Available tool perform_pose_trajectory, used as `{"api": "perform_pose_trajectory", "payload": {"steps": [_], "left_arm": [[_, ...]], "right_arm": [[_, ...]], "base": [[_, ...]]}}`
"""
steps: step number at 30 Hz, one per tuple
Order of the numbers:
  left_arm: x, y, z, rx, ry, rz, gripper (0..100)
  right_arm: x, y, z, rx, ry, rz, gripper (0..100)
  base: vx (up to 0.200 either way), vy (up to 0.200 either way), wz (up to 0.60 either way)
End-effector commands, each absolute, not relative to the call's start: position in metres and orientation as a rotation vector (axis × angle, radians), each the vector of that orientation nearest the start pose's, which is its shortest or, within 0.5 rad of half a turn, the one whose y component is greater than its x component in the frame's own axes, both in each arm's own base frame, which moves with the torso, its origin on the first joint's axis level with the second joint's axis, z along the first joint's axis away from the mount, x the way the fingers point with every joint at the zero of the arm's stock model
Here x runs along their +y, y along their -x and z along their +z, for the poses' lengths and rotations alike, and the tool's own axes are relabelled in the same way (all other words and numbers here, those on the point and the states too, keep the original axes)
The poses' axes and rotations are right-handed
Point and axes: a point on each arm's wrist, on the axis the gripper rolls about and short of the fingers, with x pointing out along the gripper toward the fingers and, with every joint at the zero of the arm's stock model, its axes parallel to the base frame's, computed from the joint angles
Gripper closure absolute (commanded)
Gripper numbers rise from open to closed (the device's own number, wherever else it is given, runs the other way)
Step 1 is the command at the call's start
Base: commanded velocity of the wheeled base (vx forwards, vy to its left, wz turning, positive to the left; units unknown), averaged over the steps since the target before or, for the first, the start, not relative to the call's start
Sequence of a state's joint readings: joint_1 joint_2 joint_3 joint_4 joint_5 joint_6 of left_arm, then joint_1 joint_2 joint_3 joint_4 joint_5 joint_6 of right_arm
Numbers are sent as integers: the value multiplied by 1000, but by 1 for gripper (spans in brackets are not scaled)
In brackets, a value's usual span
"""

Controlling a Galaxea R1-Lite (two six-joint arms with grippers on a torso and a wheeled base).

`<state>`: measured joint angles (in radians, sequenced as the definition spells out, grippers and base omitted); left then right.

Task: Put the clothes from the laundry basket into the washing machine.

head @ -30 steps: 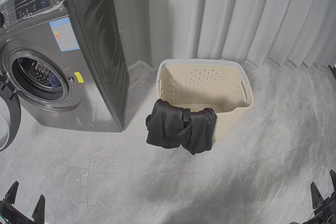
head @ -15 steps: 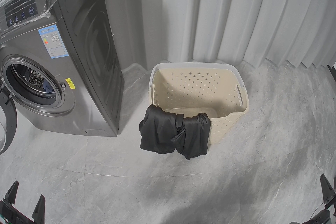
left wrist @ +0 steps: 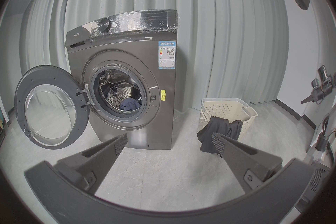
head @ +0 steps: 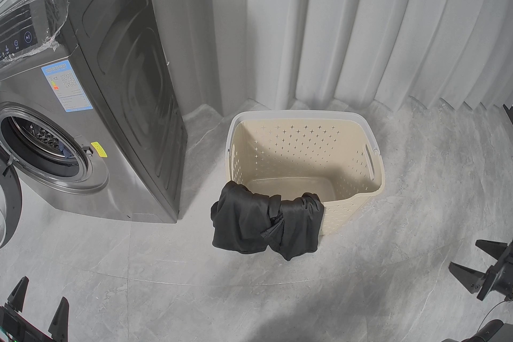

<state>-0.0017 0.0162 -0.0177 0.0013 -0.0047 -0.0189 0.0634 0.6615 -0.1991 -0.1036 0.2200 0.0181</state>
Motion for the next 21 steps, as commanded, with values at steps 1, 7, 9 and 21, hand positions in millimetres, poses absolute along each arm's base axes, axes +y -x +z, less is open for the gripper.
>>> {"api": "perform_pose_trajectory", "payload": {"steps": [1, 7, 9, 21], "left_arm": [[0, 23, 75, 5, 20, -5, 0], [0, 23, 75, 6, 20, -5, 0], [0, 23, 75, 5, 20, -5, 0], [0, 23, 75, 6, 18, -5, 0]], "right_arm": [[28, -113, 118, 598, -52, 419, 0], [47, -134, 113, 609, -72, 433, 0], [63, -142, 112, 610, -108, 425, 0], [106, -182, 97, 648, -104, 406, 0]], "base": [[0, 0, 0], [0, 0, 0], [0, 0, 0], [0, 0, 0]]}}
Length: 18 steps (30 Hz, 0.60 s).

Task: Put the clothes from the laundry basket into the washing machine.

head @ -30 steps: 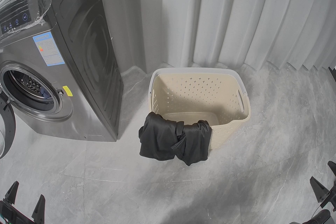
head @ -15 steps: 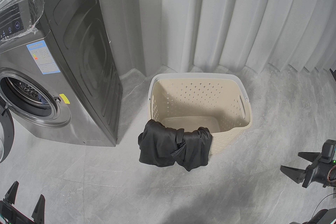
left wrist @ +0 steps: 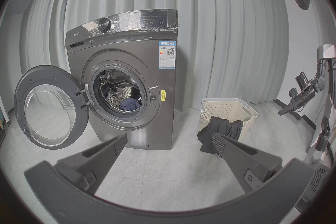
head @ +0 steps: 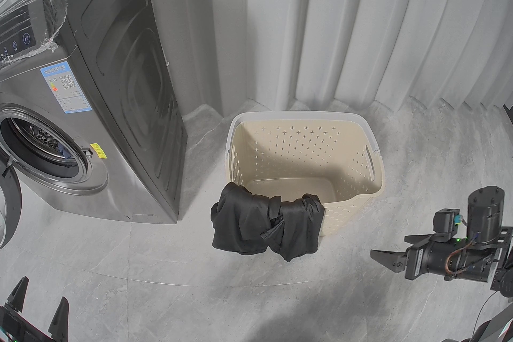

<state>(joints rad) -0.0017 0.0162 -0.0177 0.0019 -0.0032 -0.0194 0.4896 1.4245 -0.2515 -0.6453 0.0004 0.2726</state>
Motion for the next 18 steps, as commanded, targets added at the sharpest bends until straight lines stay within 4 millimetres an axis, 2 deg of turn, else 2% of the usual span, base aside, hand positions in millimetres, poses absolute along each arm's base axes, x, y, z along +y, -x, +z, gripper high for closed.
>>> {"api": "perform_pose_trajectory", "payload": {"steps": [1, 4, 5, 6, 11, 18], "left_arm": [[0, 23, 75, 6, 20, -3, 0], [0, 23, 75, 5, 20, -5, 0], [0, 23, 75, 5, 20, -5, 0], [0, 23, 75, 5, 20, -5, 0], [0, 23, 75, 5, 20, -3, 0], [0, 23, 75, 5, 29, -3, 0]], "right_arm": [[109, -188, 94, 653, -99, 394, 0], [112, -193, 91, 656, -97, 387, 0], [121, -204, 85, 652, -92, 383, 0], [121, -204, 85, 652, -92, 383, 0], [139, -230, 69, 603, -100, 376, 0], [159, -248, 48, 577, -96, 364, 0]], "base": [[0, 0, 0], [0, 0, 0], [0, 0, 0], [0, 0, 0], [0, 0, 0], [0, 0, 0]]}}
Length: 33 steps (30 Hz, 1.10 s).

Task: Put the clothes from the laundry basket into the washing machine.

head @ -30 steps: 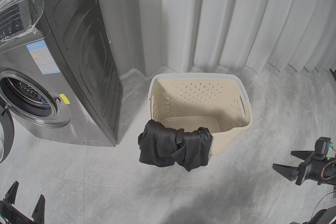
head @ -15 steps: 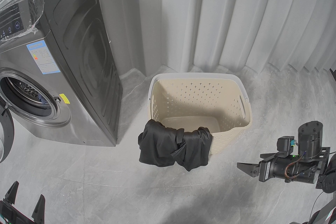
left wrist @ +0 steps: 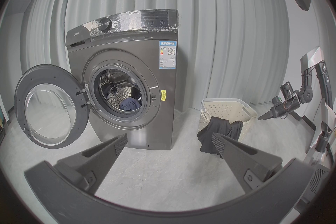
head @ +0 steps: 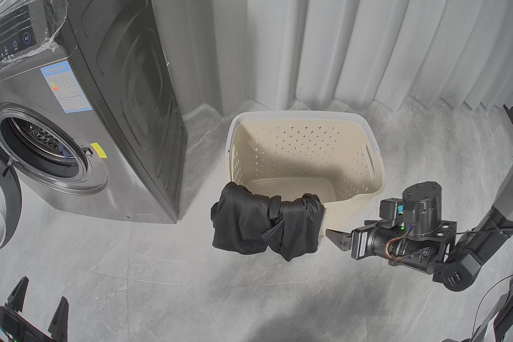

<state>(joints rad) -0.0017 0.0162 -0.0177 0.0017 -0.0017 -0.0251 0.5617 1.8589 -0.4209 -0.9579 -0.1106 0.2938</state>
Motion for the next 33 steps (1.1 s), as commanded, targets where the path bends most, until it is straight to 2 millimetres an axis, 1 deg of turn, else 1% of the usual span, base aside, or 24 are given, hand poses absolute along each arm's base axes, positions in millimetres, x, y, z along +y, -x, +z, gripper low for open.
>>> {"api": "perform_pose_trajectory", "payload": {"steps": [1, 6, 14, 19, 33], "left_arm": [[0, 23, 75, 5, 29, -3, 0], [0, 23, 75, 5, 29, -3, 0], [0, 23, 75, 5, 29, -3, 0], [0, 23, 75, 5, 29, -3, 0], [0, 23, 75, 5, 29, -3, 0]], "right_arm": [[163, -251, 44, 576, -98, 369, 0], [174, -267, 32, 559, -105, 371, 0], [188, -289, 23, 538, -126, 369, 0], [194, -298, 18, 533, -128, 372, 0], [205, -314, 3, 532, -126, 372, 0]], "base": [[0, 0, 0], [0, 0, 0], [0, 0, 0], [0, 0, 0], [0, 0, 0]]}}
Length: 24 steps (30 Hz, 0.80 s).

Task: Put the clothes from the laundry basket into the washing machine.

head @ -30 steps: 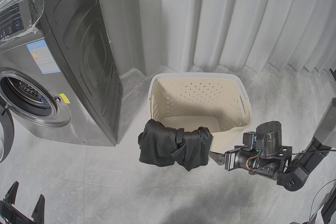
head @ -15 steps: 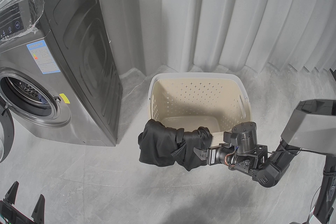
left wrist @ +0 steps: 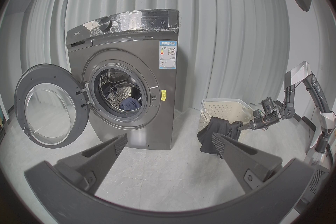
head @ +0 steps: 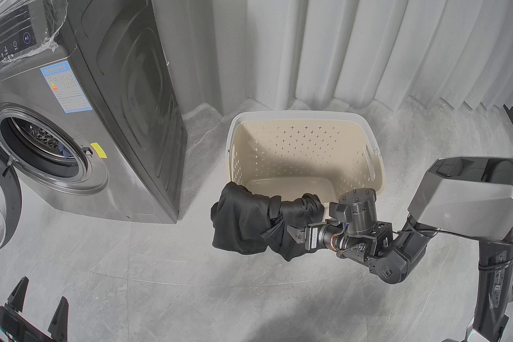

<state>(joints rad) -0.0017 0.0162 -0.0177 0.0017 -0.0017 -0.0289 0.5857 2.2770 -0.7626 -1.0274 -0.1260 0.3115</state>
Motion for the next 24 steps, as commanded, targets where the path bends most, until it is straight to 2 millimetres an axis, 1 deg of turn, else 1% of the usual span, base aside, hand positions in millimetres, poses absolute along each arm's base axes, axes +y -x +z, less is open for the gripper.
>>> {"api": "perform_pose_trajectory", "payload": {"steps": [1, 5, 8, 22, 24], "left_arm": [[0, 23, 75, 5, 29, -3, 0], [0, 23, 75, 5, 31, -3, 0], [0, 23, 75, 5, 31, -3, 0], [0, 23, 75, 5, 31, -1, 0], [0, 23, 75, 5, 31, -1, 0]], "right_arm": [[205, -314, 3, 532, -126, 372, 0], [208, -319, 3, 520, -128, 375, 0], [211, -322, -2, 522, -127, 375, 0], [219, -336, -12, 506, -127, 378, 0], [219, -342, -13, 496, -134, 371, 0]], "base": [[0, 0, 0], [0, 0, 0], [0, 0, 0], [0, 0, 0], [0, 0, 0]]}}
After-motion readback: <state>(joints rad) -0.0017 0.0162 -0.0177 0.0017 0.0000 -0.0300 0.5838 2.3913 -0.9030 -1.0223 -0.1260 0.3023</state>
